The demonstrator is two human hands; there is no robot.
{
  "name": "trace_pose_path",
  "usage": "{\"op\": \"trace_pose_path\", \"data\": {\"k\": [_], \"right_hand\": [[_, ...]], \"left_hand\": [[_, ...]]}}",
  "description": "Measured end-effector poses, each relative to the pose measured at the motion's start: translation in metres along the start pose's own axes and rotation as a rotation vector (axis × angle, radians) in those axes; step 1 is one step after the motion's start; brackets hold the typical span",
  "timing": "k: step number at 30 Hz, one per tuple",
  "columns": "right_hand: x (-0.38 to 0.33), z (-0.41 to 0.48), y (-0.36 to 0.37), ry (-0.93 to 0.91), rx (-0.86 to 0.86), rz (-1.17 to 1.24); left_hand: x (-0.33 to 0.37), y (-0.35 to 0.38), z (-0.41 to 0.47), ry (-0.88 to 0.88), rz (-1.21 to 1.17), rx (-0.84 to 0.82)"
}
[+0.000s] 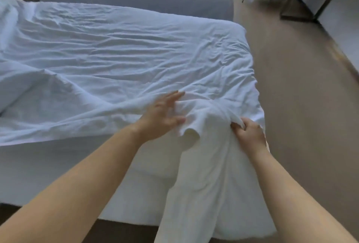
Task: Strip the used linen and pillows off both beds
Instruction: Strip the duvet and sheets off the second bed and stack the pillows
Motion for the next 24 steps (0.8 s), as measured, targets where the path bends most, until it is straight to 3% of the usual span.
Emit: {"op": "trace_pose_path", "data": {"k": [3, 6, 8, 11, 13, 15, 16, 17, 19, 22, 24], "right_hand": [[0.035, 0.055, 0.040, 0.162, -0.171, -0.283], [0.053, 0.073, 0.071, 0.163, -0.267, -0.475], [0.051, 0.077, 0.079, 0.053, -0.145, -0.509], [0.032, 0.066, 0.070, -0.222, 0.297, -0.279], [0.014, 0.049, 0.064, -0.347, 0.364, -0.114], [-0.005, 0.022, 0.075, -0.484, 0.195, -0.095], [-0.010, 0.006, 0.087, -0.523, 0.080, -0.207], [-0.008, -0.008, 0.103, -0.509, -0.056, -0.370], [0.010, -0.030, 0.132, -0.265, -0.321, -0.649], [0.030, -0.042, 0.158, -0.050, -0.338, -0.761], [0.032, -0.039, 0.167, 0.004, -0.312, -0.681]], "left_hand": [[-0.068, 0.012, 0.027, -0.224, 0.570, -0.262], [-0.123, 0.010, 0.025, -0.426, 0.698, -0.301], [-0.138, 0.006, 0.029, -0.454, 0.671, -0.217], [-0.138, 0.006, 0.058, -0.337, 0.553, -0.112], [-0.141, 0.013, 0.079, -0.256, 0.609, -0.177], [-0.148, 0.023, 0.094, -0.218, 0.703, -0.325], [-0.151, 0.026, 0.098, -0.211, 0.729, -0.391], [-0.156, 0.028, 0.101, -0.207, 0.739, -0.447], [-0.164, 0.027, 0.102, -0.190, 0.746, -0.519], [-0.178, 0.013, 0.103, -0.233, 0.761, -0.495], [-0.186, 0.000, 0.107, -0.253, 0.815, -0.439]]}}
Point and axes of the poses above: each hand's wrist, its own z-axis towards the middle knuckle, its own y-axis out of the palm, x = y × z, the point moved 3 cm from there along z, towards the middle knuckle
